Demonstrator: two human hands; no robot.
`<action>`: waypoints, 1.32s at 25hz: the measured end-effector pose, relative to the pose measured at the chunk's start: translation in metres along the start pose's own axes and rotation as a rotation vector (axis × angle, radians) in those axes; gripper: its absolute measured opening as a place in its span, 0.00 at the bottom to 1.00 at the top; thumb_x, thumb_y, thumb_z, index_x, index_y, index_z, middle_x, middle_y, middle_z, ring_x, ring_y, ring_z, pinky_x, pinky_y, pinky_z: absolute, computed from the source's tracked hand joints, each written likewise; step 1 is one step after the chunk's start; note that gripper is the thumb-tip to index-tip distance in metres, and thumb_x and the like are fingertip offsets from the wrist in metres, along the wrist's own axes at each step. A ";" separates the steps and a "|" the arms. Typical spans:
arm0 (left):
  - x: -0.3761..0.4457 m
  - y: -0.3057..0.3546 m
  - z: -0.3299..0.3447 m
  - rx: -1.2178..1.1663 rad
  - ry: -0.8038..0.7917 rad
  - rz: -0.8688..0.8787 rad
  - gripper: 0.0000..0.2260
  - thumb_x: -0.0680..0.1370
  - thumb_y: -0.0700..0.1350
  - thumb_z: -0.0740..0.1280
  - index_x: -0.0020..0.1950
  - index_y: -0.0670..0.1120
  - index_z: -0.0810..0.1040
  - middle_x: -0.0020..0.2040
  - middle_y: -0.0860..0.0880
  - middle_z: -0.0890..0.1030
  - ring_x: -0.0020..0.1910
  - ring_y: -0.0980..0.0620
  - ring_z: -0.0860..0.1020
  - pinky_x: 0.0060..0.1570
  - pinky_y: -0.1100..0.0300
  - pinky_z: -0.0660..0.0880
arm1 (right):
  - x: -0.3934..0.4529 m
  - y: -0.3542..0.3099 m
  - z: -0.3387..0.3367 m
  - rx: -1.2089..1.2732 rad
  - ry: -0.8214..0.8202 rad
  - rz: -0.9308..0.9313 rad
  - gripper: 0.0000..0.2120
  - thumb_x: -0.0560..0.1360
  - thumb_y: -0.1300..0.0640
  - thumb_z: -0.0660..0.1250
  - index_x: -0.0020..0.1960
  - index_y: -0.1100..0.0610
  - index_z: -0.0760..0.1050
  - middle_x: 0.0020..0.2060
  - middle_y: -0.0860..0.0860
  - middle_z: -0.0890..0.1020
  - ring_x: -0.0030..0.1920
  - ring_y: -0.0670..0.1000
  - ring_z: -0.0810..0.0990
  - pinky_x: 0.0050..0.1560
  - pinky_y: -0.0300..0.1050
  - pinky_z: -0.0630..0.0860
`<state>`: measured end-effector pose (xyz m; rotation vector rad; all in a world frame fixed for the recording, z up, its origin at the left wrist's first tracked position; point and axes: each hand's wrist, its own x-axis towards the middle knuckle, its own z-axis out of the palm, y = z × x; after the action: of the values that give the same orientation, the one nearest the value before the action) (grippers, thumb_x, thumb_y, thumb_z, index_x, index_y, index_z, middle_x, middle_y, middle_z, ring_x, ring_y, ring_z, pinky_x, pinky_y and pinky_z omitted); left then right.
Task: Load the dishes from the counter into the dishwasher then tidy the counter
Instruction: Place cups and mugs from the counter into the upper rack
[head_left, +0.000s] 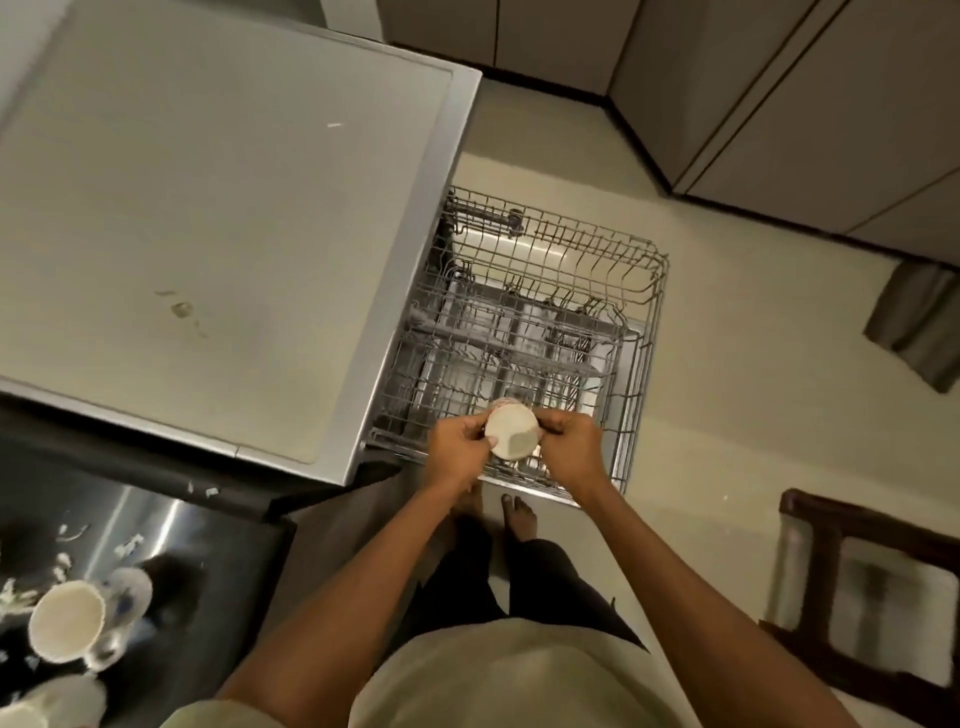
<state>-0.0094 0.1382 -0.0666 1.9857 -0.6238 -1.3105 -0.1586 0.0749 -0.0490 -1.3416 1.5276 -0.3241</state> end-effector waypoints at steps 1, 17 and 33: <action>0.008 -0.005 0.001 0.018 -0.031 -0.002 0.19 0.73 0.29 0.71 0.63 0.40 0.80 0.55 0.46 0.84 0.54 0.51 0.82 0.58 0.55 0.79 | 0.004 0.002 0.002 0.001 -0.008 0.025 0.19 0.71 0.76 0.66 0.57 0.63 0.83 0.49 0.53 0.85 0.52 0.51 0.82 0.54 0.45 0.79; 0.066 -0.056 0.035 0.171 -0.352 -0.153 0.24 0.74 0.30 0.66 0.62 0.54 0.81 0.51 0.55 0.85 0.54 0.49 0.82 0.55 0.46 0.80 | 0.019 0.075 0.048 0.014 -0.040 0.353 0.27 0.67 0.67 0.70 0.66 0.56 0.77 0.53 0.51 0.84 0.54 0.54 0.81 0.58 0.55 0.80; 0.076 -0.064 0.045 0.228 -0.369 -0.244 0.25 0.75 0.32 0.65 0.69 0.51 0.76 0.57 0.51 0.83 0.55 0.50 0.81 0.54 0.51 0.81 | 0.027 0.074 0.043 -0.016 -0.126 0.379 0.33 0.67 0.53 0.77 0.69 0.56 0.74 0.57 0.52 0.83 0.57 0.54 0.80 0.59 0.52 0.78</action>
<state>-0.0200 0.1157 -0.1728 2.0648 -0.7462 -1.8522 -0.1623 0.0941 -0.1367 -1.0354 1.6395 0.0111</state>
